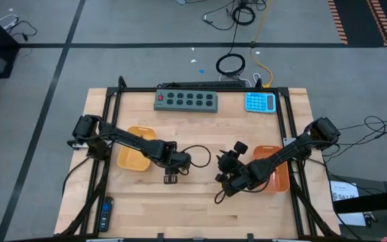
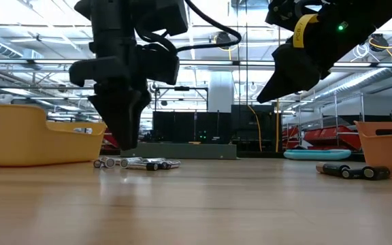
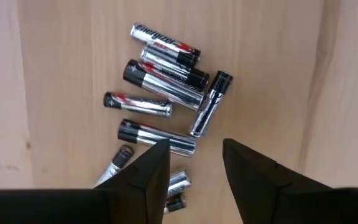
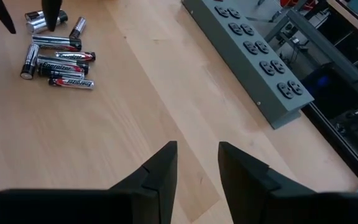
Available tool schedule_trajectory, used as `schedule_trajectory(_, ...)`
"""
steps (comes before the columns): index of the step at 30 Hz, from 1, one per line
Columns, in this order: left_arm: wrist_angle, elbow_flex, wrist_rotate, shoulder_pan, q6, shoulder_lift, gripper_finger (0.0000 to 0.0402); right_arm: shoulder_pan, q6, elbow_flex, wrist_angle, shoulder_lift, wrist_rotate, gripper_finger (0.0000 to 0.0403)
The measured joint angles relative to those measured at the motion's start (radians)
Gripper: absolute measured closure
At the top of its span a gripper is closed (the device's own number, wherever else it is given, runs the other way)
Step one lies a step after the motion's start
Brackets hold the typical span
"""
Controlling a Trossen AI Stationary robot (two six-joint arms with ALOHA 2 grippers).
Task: Sort batteries
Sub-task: Put the silver battery into the yellow bin
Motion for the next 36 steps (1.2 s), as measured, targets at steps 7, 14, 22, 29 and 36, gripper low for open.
schedule_trajectory(7, 0.0, 0.0, -0.019, 0.007, -0.285, 0.0, 0.0243, 0.0, 0.0, 0.0, 0.003, 0.0, 0.0, 0.0296)
schedule_trajectory(14, 0.001, 0.0, -0.099, 0.007, -0.398, 0.0, 0.0243, 0.0, 0.0, 0.0, 0.003, 0.0, -0.002, 0.0296)
schedule_trajectory(22, 0.003, 0.0, -0.16, -0.003, -0.469, 0.0, 0.0243, 0.002, -0.007, 0.0, 0.003, 0.0, -0.022, 0.0296)
schedule_trajectory(29, 0.005, -0.005, -0.194, -0.02, -0.465, 0.007, 0.0243, 0.003, -0.011, 0.002, 0.001, 0.0, -0.027, 0.0296)
schedule_trajectory(36, -0.098, -0.005, -0.208, -0.094, -0.295, 0.002, 0.0243, 0.009, -0.001, -0.018, -0.002, 0.0, -0.027, 0.0296)
